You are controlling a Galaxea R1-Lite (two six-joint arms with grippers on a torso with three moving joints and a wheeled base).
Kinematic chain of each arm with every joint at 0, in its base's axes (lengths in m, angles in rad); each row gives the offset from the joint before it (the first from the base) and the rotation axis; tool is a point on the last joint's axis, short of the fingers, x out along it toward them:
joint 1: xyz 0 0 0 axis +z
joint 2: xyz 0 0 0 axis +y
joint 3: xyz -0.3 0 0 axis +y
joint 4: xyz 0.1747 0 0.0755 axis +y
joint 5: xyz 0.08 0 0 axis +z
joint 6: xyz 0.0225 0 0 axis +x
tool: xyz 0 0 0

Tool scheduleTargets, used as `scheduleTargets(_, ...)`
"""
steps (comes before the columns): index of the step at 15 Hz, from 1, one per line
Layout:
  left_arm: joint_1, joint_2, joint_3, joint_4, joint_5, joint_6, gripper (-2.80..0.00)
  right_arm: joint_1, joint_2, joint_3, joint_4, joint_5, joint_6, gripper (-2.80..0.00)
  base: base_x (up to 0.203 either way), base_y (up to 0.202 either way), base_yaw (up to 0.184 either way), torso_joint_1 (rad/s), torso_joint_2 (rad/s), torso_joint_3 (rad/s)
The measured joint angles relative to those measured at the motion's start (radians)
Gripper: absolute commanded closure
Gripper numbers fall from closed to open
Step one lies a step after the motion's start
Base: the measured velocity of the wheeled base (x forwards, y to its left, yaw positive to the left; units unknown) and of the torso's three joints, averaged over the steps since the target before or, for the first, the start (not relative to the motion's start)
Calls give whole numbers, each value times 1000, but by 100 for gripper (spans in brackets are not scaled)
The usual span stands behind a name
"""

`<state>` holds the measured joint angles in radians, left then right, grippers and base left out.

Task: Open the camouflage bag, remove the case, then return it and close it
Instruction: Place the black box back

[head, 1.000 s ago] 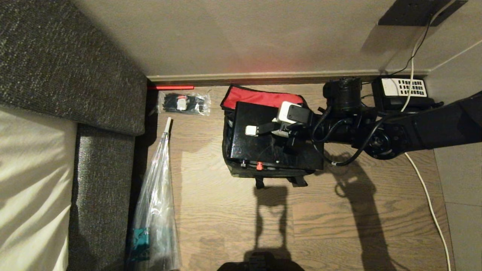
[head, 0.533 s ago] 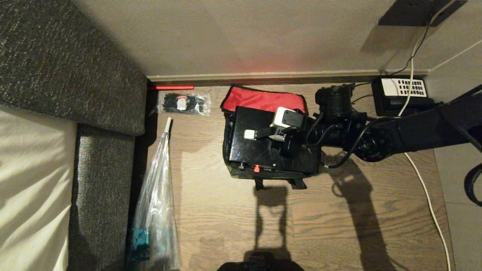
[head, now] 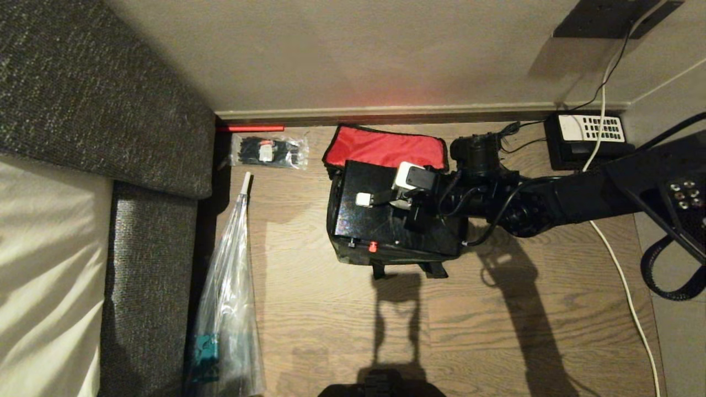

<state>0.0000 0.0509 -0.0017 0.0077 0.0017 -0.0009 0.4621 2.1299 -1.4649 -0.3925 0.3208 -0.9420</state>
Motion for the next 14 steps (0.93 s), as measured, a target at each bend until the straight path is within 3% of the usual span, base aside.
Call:
scheduleTargets(7, 0, 1, 0, 0, 0, 0, 0, -5, 41, 0, 1, -3, 29, 0, 0, 0, 0, 0, 0, 0)
scheduleTargets(8, 0, 1, 0, 0, 0, 0, 0, -5, 44, 0, 4, -2, 31, -280, 0, 0, 0, 0, 0, 0)
scheduleTargets(14, 0, 1, 0, 0, 0, -1, 0, -11, 23, 89, 106, -5, 34, -280, 0, 0, 0, 0, 0, 0)
